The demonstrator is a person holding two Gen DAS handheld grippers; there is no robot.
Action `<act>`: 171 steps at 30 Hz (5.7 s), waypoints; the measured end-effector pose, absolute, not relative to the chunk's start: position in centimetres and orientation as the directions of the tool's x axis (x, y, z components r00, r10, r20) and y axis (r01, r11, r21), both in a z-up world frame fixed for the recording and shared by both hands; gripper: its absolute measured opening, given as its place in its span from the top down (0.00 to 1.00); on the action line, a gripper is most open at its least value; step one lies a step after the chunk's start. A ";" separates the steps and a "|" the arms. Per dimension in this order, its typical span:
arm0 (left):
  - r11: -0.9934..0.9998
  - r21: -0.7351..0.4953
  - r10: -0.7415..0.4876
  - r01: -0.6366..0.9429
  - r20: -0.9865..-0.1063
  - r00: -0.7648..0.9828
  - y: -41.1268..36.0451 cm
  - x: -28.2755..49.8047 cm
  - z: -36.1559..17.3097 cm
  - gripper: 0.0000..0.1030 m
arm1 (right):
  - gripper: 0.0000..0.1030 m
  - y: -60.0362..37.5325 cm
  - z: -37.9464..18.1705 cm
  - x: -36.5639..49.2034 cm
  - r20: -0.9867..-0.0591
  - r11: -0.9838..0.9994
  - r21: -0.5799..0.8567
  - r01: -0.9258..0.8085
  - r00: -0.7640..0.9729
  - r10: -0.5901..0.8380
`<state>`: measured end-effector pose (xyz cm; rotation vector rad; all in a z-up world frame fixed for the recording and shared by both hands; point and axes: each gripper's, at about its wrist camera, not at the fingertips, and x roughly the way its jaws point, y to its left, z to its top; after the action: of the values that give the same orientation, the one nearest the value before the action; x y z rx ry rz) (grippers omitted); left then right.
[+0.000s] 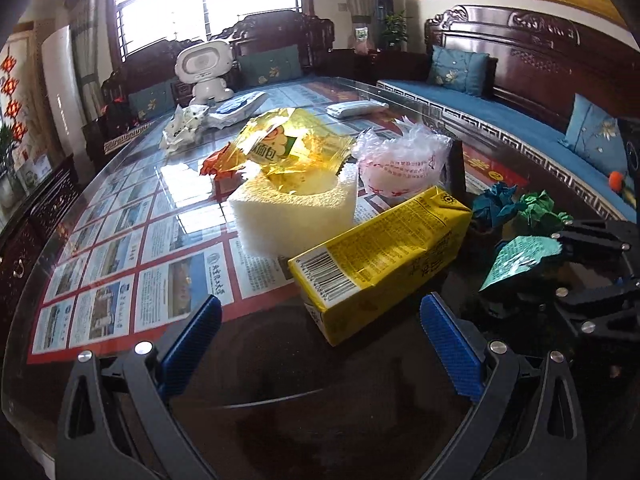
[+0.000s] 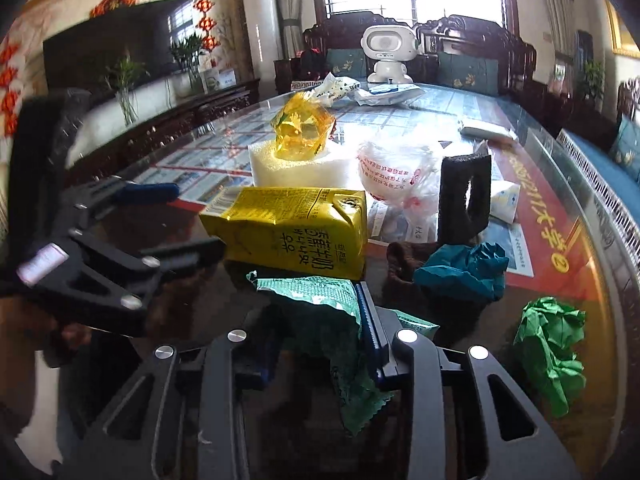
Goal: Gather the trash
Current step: 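Grasp the green snack packet with the right tool while the left grasps the yellow carton, then carry both items over the yellow bin and open both tools to drop them, then grasp the yellow printed bread bag with the left tool, then grasp the white foam block with the right tool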
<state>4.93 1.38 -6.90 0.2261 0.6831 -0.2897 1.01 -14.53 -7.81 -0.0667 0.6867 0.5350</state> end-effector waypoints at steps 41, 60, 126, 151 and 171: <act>0.824 0.073 -0.401 0.561 -0.625 0.670 0.3 -5.0 -2.5 0.62 | 0.67 -16.7 -3.0 -7.6 -0.545 0.835 0.145 -0.531 0.661 0.515; 0.787 -0.082 -0.372 0.612 -0.854 0.363 2.1 -18.6 -14.4 0.62 | 0.67 -15.4 -13.9 -20.8 -0.748 0.840 0.246 -0.484 0.456 0.482; 0.990 -0.053 -0.130 0.128 -0.685 0.717 2.2 14.3 -1.4 0.04 | 0.08 -16.9 -4.1 -5.0 -0.426 0.909 0.138 -0.394 0.805 0.414; 0.970 -0.102 -0.234 0.220 -0.633 0.738 2.2 14.9 -0.7 0.79 | 0.08 -16.1 -3.9 -1.7 -0.445 0.899 0.189 -0.396 0.781 0.437; 0.980 -0.075 -0.193 0.185 -0.600 0.776 8.3 9.9 -1.0 0.79 | 0.43 -8.3 -4.2 8.1 -0.622 0.930 0.234 -0.285 0.691 0.368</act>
<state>9.89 8.31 -1.02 -0.0120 0.6505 -0.2043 8.13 -8.33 -4.24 0.1231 0.7206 0.3659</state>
